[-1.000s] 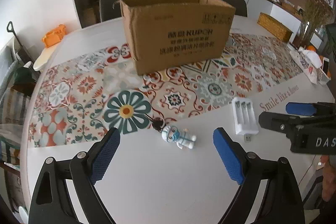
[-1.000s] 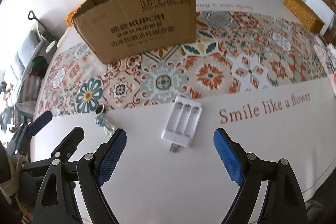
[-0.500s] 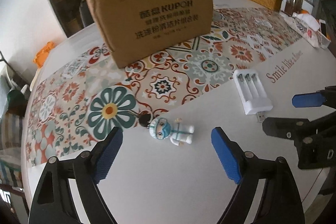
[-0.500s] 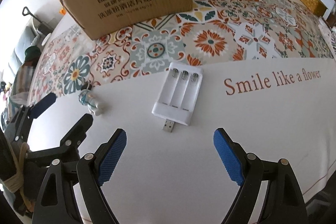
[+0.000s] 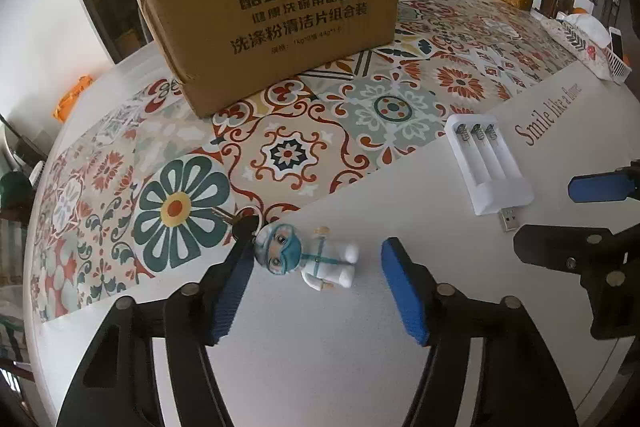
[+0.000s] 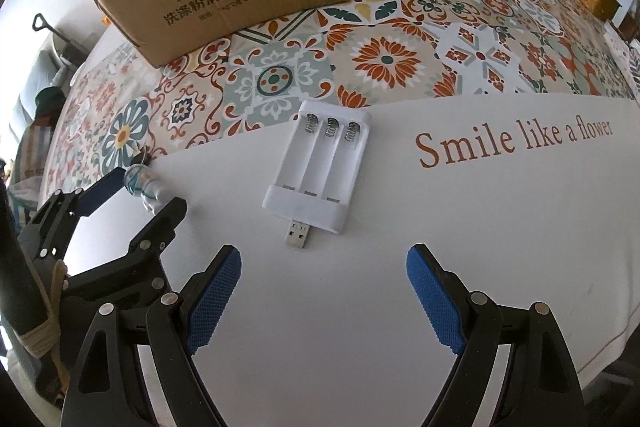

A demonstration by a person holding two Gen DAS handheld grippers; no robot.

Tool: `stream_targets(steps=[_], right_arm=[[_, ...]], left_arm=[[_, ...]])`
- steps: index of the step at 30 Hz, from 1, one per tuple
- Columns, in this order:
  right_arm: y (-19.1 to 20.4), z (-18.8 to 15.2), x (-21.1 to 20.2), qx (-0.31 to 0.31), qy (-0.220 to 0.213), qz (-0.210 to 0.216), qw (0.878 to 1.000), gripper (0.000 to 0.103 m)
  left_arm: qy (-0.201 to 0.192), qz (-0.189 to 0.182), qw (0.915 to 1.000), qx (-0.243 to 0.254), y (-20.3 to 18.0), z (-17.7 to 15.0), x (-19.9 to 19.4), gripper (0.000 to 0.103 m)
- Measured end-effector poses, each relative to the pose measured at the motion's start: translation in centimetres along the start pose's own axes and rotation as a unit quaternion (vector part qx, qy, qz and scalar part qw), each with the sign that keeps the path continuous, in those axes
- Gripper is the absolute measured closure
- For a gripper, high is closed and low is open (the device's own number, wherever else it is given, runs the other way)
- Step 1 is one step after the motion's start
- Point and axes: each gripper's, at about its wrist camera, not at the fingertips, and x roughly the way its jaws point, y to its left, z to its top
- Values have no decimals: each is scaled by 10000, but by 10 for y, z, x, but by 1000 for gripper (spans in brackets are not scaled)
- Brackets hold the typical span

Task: Organize rigid objects
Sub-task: 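Withdraw both tools and move toward the figurine and battery charger, then grasp the white battery charger with the right tool while the left tool grasps the astronaut figurine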

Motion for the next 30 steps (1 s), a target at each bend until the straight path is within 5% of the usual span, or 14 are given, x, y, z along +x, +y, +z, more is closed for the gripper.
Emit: stream_targets(steps=[4, 30], right_arm=[[0, 0, 1, -28, 12, 23, 10000, 18], [0, 12, 1, -558, -225, 232, 9979, 18]], left_arm=[[-20, -54, 10000, -72, 1, 0, 2, 50], [-259, 197, 9970, -699, -2, 0, -24, 50]])
